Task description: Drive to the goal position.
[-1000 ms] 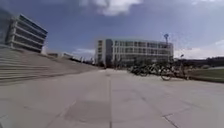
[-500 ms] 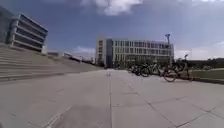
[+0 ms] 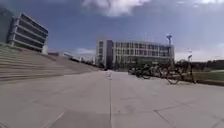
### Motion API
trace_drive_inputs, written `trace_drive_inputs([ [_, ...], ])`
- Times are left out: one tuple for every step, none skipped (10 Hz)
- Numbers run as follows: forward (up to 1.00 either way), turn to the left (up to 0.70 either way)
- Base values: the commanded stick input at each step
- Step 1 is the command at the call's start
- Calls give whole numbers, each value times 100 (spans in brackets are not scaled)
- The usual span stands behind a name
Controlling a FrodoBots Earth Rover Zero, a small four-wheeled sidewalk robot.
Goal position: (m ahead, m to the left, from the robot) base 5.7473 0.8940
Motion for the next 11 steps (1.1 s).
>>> trace_drive_inputs([
  [50, 0],
  [50, 0],
  [50, 0],
  [50, 0],
  [50, 0],
  [50, 0],
  [50, 0],
  [50, 0],
  [50, 0],
  [50, 0],
  [50, 0],
])
